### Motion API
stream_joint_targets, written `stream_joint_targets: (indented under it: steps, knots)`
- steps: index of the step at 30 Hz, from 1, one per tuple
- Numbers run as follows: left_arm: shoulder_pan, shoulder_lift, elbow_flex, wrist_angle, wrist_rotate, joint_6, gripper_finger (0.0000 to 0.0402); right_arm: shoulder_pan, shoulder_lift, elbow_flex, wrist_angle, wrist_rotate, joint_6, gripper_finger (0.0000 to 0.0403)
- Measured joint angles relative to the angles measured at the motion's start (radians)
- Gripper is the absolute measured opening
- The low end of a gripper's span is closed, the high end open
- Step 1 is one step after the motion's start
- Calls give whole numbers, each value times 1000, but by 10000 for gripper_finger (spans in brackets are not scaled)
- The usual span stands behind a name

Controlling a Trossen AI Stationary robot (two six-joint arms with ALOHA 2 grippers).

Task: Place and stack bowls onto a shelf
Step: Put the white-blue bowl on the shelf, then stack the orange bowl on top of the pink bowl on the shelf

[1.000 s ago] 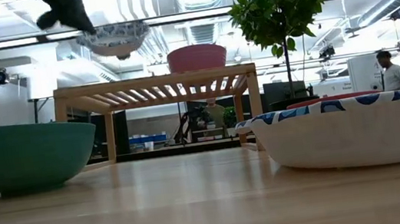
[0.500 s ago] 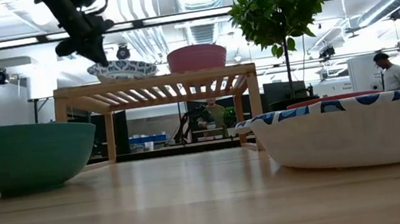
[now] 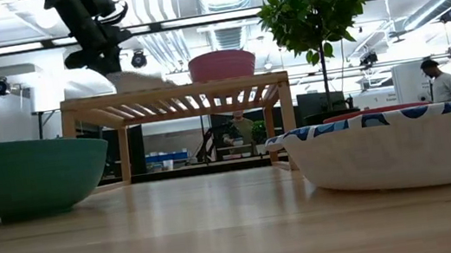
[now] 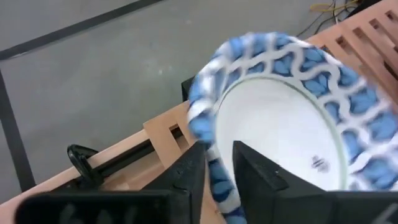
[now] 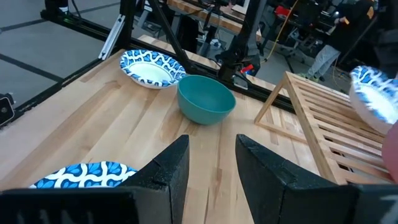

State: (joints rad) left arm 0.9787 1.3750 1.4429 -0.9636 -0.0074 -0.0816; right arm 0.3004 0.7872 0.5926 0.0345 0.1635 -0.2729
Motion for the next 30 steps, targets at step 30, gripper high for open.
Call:
stream_joint_targets:
  steps: [30]
  knots:
    - [-536, -241, -264, 189, 9, 5, 151, 0, 0, 0, 0, 23, 14, 121]
